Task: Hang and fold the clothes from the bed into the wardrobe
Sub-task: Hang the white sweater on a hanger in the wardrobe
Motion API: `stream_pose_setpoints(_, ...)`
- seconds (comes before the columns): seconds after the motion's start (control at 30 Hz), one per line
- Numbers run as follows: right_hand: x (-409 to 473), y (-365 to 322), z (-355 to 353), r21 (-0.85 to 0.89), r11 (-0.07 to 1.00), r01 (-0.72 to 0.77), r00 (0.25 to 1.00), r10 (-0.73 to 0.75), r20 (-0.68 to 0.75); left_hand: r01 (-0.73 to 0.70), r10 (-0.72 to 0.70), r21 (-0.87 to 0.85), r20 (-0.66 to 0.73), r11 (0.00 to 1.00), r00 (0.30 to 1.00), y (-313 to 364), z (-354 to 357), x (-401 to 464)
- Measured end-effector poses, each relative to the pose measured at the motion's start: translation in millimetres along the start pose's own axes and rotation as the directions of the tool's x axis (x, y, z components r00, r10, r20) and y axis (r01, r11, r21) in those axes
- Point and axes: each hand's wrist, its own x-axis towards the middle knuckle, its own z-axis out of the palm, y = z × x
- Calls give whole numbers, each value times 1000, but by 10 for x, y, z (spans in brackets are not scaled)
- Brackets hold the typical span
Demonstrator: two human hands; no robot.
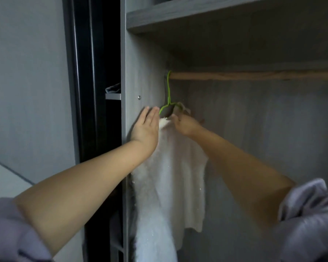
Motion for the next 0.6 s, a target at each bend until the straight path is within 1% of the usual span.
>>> stream_pose_setpoints(0.07,-274,304,-8,-48,995,-84,992,79,-97,18,-21,-108,-24,994,999,20,-26,-124)
stream_pose_setpoints(0.13,-619,564,-82,-131,983,-131,978,106,-179,-19,-4,-300,-77,954,997,87,-154,-253)
stream_pose_setpoints(0.17,-779,688,-111,-182,974,-134,973,94,-212,-59,11,-402,-121,914,993,163,-225,-313)
stream_pose_setpoints(0.23,-1122,914,-172,-252,956,-152,968,92,-235,-158,32,-570,-225,806,974,413,-364,-423)
stream_pose_setpoints(0.3,-1488,1149,-184,-304,937,-175,970,110,-218,-238,12,-676,-321,697,947,791,-487,-543)
stream_pose_setpoints(0.33,-1692,1255,-194,-333,925,-182,972,118,-203,-263,6,-718,-340,645,941,994,-543,-598)
stream_pose_setpoints(0.37,-1893,1365,-194,-355,917,-183,974,120,-191,-279,7,-755,-342,594,940,1197,-611,-649)
stream_pose_setpoints(0.43,-2299,1581,-177,-397,894,-209,975,158,-157,-279,68,-820,-284,500,957,1588,-764,-758)
stream_pose_setpoints(0.5,-2727,1776,-154,-435,860,-268,963,244,-111,-303,142,-842,-268,446,953,1957,-901,-867)
stream_pose_setpoints(0.6,-3420,2012,-106,-503,781,-369,915,401,-50,-375,226,-861,-312,343,923,2472,-1039,-1079)
